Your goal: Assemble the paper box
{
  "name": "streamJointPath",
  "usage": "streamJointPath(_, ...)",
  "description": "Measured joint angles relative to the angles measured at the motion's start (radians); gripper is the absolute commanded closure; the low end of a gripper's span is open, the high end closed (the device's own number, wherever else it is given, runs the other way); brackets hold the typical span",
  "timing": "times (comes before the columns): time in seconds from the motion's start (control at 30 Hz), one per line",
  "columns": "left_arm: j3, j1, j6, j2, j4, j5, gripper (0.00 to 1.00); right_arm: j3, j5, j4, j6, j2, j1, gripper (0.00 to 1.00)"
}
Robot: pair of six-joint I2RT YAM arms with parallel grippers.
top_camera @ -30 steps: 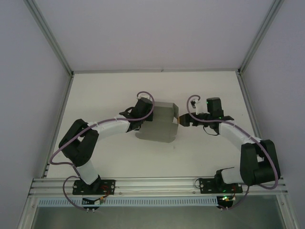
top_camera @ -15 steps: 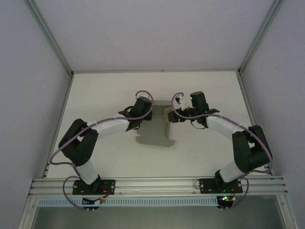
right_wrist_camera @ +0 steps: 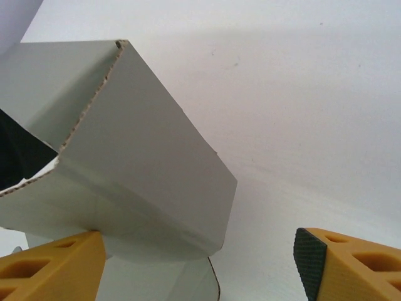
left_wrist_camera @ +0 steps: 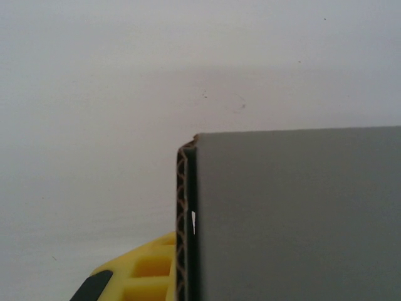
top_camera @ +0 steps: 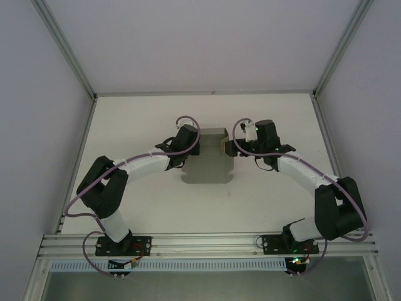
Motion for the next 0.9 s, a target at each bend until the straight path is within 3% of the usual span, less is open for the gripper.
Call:
streamJointPath(0.17,0.000,0.000,0.020,0.000,0.004,0.029,1.00,0.021,-0.003,-0.028,-0.054,0.021,0.000,0.37)
streamJointPath(0.37,0.000,0.000,0.024,0.000,0.019,0.052,1.00,0.091,-0.093,-0.027,-0.127,0.100,0.001,0.44)
streamJointPath(0.5,0.000,0.000,0.024,0.000,0.018,0.053,1.00,0.092,-0.056,0.004,-0.132,0.123,0.022,0.61)
streamJointPath(0.6,0.010,0.000,0.023,0.000,-0.003,0.052,1.00,0.092,0.080,0.052,-0.103,0.144,0.058,0.69)
streamJointPath(0.77,0.043,0.003,0.024,0.015,-0.043,0.047,1.00,0.092,0.330,0.150,-0.030,0.202,0.113,0.91)
streamJointPath(0.9,0.071,-0.012,0.021,0.043,-0.077,0.048,1.00,0.099,0.504,0.175,0.018,0.254,0.154,1.00)
